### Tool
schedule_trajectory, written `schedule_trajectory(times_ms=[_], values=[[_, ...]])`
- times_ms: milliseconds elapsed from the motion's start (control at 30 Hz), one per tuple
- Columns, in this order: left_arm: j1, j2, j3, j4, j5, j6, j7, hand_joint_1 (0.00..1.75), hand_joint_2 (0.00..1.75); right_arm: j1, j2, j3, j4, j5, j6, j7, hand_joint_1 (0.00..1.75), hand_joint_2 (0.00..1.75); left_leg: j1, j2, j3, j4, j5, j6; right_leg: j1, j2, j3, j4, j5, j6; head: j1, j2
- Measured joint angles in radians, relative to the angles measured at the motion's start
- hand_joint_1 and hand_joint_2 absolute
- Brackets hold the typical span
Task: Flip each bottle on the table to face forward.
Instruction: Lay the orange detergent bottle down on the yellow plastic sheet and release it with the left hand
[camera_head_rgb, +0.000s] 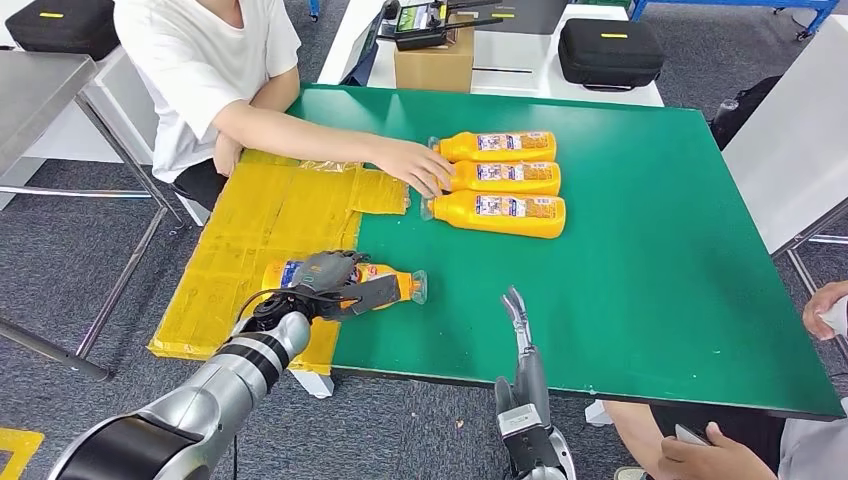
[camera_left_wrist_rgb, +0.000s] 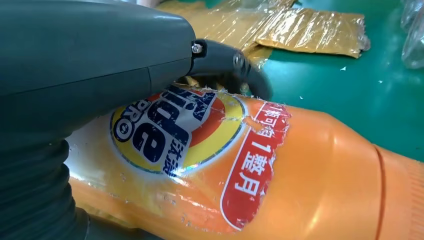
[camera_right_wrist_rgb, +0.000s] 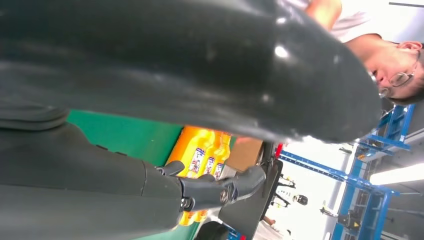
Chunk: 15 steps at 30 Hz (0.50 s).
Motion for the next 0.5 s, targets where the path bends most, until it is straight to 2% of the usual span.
schedule_trajectory(times_ms=[133,200,267,367,500], values=[[-0.012,0.008,0.003,0.017,0.028,-0.039,-0.021,0.0,1.75,-0.009,0.0,-0.005,0.013,-0.008,-0.004,0.0,0.0,0.0,0.0,0.0,0.002,0.0,0.0,0.0,0.0,0.0,0.002,0.0,0.0,0.0,0.0,0.0],[-0.014,0.01,0.013,0.02,0.066,-0.06,-0.061,0.0,1.75,-0.013,0.0,-0.008,0.019,-0.011,-0.008,0.0,0.0,0.0,0.0,0.0,0.003,0.0,0.0,0.0,0.0,0.0,0.003,0.0,0.0,0.0,0.0,0.0],[-0.015,0.013,0.036,0.02,0.134,-0.096,-0.139,0.0,1.75,-0.017,-0.001,-0.009,0.024,-0.014,-0.01,0.0,0.0,0.0,0.0,0.0,0.004,0.0,0.0,0.0,0.0,0.0,0.004,0.0,0.0,0.0,0.0,0.0],[-0.004,0.019,0.088,0.009,0.267,-0.176,-0.304,0.0,1.75,-0.023,-0.004,-0.009,0.028,-0.02,-0.021,0.0,0.0,0.0,0.0,-0.002,0.005,0.0,0.0,0.0,0.0,0.0,0.005,0.0,0.0,0.0,0.0,0.0],[0.075,0.013,0.161,-0.085,0.495,-0.275,-0.475,0.0,1.75,-0.026,-0.015,-0.008,0.029,-0.02,-0.077,0.0,0.0,0.0,0.0,0.0,0.004,0.0,0.0,0.0,0.0,0.0,0.004,0.0,0.0,0.0,0.0,0.0]])
